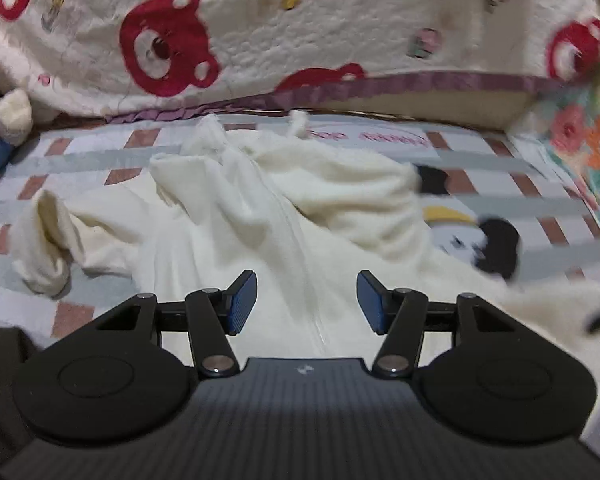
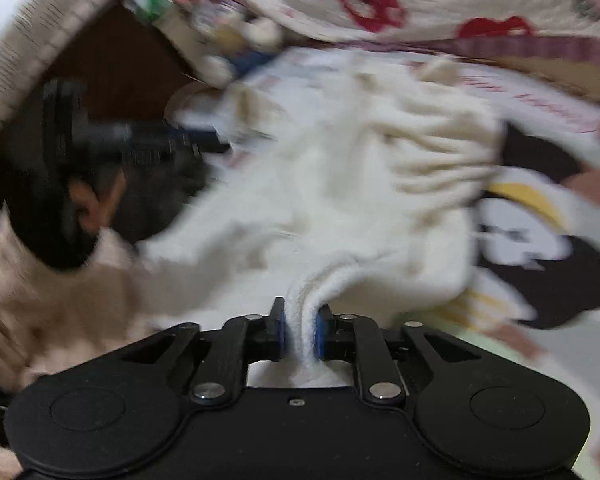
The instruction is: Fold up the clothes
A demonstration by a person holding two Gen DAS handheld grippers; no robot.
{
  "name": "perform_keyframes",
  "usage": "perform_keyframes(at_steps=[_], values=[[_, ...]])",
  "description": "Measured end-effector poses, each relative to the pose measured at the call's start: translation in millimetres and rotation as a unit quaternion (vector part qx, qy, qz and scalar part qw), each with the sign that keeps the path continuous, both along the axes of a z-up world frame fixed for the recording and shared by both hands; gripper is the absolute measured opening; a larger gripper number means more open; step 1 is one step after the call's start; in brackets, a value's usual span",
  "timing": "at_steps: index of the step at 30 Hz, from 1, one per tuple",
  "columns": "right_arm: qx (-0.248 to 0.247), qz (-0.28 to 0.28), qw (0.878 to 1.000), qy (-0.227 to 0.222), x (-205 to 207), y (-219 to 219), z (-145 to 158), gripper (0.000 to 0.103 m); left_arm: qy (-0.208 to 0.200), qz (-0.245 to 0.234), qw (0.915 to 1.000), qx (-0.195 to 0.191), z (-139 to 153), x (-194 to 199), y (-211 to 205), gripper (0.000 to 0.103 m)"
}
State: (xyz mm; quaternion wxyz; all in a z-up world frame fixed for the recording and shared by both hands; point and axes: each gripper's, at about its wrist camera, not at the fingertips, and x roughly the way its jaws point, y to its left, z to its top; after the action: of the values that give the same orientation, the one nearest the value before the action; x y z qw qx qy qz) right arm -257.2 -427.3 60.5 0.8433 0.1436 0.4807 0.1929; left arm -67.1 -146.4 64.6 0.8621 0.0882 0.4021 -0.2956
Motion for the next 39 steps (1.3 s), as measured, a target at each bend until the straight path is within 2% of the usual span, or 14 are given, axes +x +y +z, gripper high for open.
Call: perform_keyframes(at_steps=[4,7,10,13,16,21,25,28,32,33,34,35,36,39], values=[[-0.071,-0.066,0.995,-0.013,9.9,-33.3,42.4,0.048,0.014,0.033,0.9992,-0.018,-23.3,64.1,-11.2,0.055],[-0.079,-0.125,0.989,-0.031,34.1,-66.3,65.1,0.055,0.018,0.065,0.9974,-0.026,-48.0,97.9,-17.8,0.055],[-0.083,-0.166,0.982,-0.043,71.4,-92.9,59.8,0.055,-0.009,0.075,0.9971,-0.015,-67.3,110.4,-19.0,0.055],[-0.063,-0.205,0.975,-0.060,110.6,-110.1,28.1,0.055,-0.027,0.099,0.9936,-0.047,-81.9,109.4,3.5,0.055],[-0.008,-0.258,0.964,-0.067,143.2,-118.0,-17.0,0.055,-0.008,0.100,0.9914,-0.083,-91.8,117.6,24.0,0.055],[0.078,-0.338,0.937,-0.022,185.4,-119.1,-88.3,0.055,0.017,0.095,0.9851,-0.142,-103.1,122.5,33.6,0.056],[0.133,-0.358,0.924,0.004,200.5,-115.9,-117.3,0.058,0.030,0.080,0.9844,-0.154,-120.1,114.3,26.7,0.058],[0.115,-0.362,0.925,0.005,209.2,-113.0,-126.4,0.063,0.043,0.069,0.9866,-0.141,-126.4,125.1,10.0,0.060],[0.118,-0.368,0.922,0.016,216.9,-112.2,-138.2,0.066,0.067,0.055,0.9873,-0.133,-132.8,149.9,-16.2,0.074],[0.118,-0.367,0.923,0.021,217.9,-111.3,-140.8,0.067,0.073,0.056,0.9885,-0.120,-137.3,155.6,-21.6,0.070],[0.116,-0.362,0.924,0.027,218.4,-109.3,-142.8,0.067,0.076,0.058,0.9903,-0.101,-141.6,160.0,-24.9,0.056],[0.113,-0.359,0.926,0.032,218.7,-107.6,-144.1,0.067,0.075,0.055,0.9927,-0.078,-143.8,163.2,-26.6,0.009],[0.111,-0.357,0.927,0.034,218.7,-106.6,-144.4,0.067,0.060,0.053,0.9949,-0.061,-139.4,162.2,-23.5,0.006],[0.114,-0.355,0.927,0.036,217.7,-106.5,-144.5,0.067,-0.037,0.089,0.9918,-0.084,-99.2,139.8,18.1,0.006]])
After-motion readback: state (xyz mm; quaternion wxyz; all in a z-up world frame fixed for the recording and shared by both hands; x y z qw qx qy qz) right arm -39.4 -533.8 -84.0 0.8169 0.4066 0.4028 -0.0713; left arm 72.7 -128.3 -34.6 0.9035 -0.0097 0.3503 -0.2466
